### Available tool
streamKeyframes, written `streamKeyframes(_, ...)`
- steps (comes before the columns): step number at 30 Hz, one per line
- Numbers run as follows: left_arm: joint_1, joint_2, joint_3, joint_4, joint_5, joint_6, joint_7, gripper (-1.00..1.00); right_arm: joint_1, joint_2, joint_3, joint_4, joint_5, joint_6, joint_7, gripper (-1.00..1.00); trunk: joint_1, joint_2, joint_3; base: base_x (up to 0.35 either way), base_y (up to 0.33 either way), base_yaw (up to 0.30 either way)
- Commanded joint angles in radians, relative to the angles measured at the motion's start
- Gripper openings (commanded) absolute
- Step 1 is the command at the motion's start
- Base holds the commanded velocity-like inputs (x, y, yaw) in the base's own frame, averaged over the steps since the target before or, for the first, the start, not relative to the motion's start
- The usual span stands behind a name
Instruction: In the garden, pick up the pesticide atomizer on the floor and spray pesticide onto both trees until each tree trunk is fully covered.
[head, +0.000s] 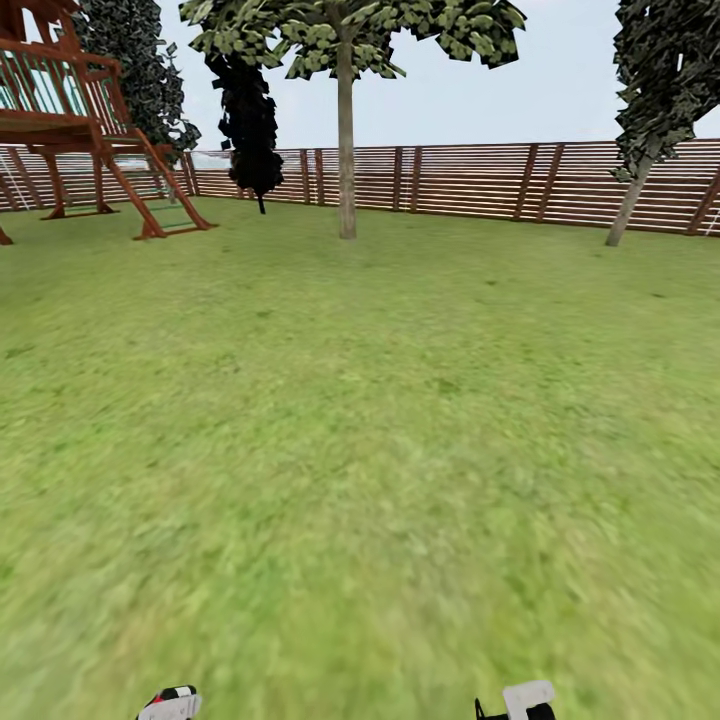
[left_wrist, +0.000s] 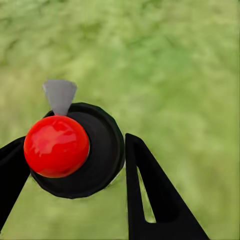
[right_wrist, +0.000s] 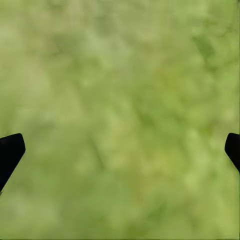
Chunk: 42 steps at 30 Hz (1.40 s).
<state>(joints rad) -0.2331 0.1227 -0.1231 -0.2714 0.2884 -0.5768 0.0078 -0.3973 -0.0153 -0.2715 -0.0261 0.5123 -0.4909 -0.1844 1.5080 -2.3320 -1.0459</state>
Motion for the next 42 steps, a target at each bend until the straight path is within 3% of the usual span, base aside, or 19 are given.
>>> streamKeyframes(1,0.0,0.0,0.0,0.0,0.0,0.0,0.0,-1.0,0.0,0.0,0.0,0.0,0.0,0.0,0.0,1.0,0.0,0.0,0.0,0.338,0.0,0.0)
streamKeyframes(42,0.0,0.0,-0.001,0.0,0.0,0.0,0.0,-1.0,0.0,0.0,0.0,0.0,0.0,0.0,0.0,1.0,0.0,0.0,0.0,0.338,0.0,0.0)
